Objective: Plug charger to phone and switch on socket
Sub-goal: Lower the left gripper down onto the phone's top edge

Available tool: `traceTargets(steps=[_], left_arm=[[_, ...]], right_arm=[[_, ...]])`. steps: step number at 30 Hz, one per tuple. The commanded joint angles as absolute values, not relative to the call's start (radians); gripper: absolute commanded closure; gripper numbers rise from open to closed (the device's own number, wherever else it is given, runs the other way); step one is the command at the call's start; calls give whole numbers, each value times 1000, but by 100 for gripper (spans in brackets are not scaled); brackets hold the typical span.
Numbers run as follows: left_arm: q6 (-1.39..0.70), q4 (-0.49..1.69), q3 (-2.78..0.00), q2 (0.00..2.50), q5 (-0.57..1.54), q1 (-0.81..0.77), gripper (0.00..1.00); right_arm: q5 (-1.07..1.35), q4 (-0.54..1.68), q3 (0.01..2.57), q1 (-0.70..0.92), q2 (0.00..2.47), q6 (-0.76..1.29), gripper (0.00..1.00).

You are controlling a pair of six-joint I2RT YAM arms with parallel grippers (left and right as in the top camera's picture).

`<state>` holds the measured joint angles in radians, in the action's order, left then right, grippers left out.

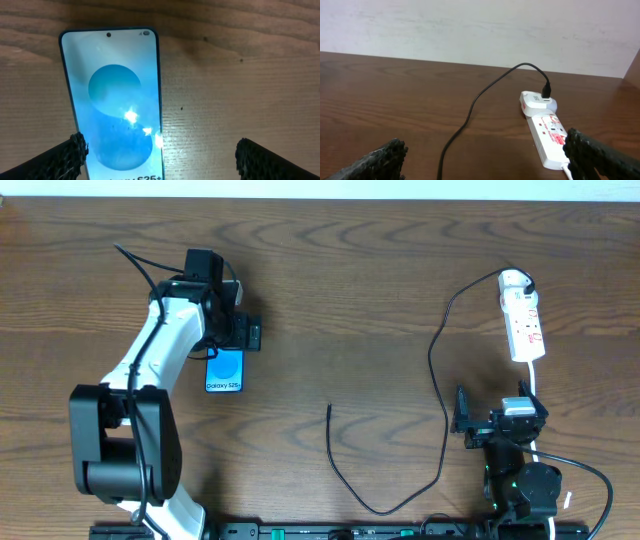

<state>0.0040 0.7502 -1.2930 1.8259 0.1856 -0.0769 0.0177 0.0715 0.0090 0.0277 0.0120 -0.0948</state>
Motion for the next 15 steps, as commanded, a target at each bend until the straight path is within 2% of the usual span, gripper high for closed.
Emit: traceTargets(steps=[1, 15], left_arm=[[-30, 745, -1313, 1839, 200, -78, 3], [-38, 706, -1313, 1888, 201, -138, 3]], right_arm=[[6, 75, 6, 36, 5, -83, 1], [6, 75, 6, 36, 5, -83, 1]])
